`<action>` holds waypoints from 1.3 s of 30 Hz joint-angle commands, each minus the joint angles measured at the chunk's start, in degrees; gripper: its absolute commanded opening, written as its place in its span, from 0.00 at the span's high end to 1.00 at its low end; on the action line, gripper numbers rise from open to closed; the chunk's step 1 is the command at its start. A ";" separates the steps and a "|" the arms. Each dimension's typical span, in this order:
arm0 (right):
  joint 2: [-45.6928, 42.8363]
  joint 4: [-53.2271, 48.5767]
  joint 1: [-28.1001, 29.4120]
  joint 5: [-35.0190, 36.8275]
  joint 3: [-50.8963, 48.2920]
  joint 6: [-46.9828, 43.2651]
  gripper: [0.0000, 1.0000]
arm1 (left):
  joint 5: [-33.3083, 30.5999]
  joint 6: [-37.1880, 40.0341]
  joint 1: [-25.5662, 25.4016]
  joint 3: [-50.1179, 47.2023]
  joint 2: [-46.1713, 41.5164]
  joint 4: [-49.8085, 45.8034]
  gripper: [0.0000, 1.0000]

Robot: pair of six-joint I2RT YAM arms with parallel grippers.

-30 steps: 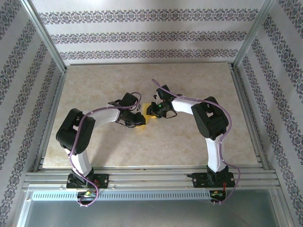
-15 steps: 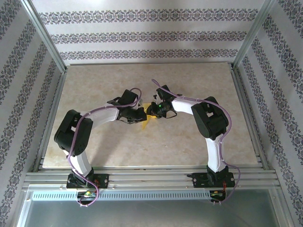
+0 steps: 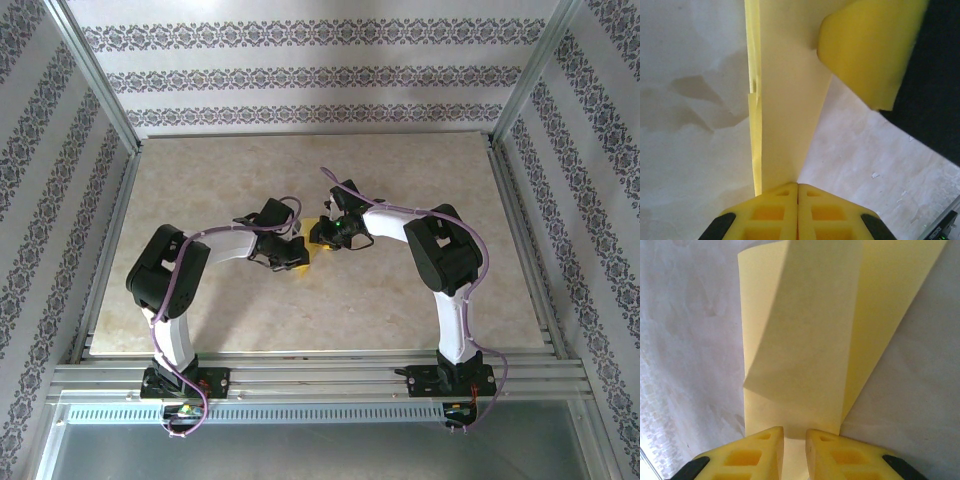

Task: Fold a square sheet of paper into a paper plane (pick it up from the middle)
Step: Fold the wing for the fifth time at the center of the table.

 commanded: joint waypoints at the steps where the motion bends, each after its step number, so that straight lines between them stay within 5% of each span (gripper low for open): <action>1: 4.51 -4.38 0.56 3.94 -0.95 0.07 0.74 | 1.04 -1.04 -1.02 -1.05 1.32 0.99 0.92; 39: 4.48 -3.32 0.39 3.69 -1.66 2.16 0.77 | -4.70 -2.36 -6.65 -2.40 -0.19 -4.15 0.91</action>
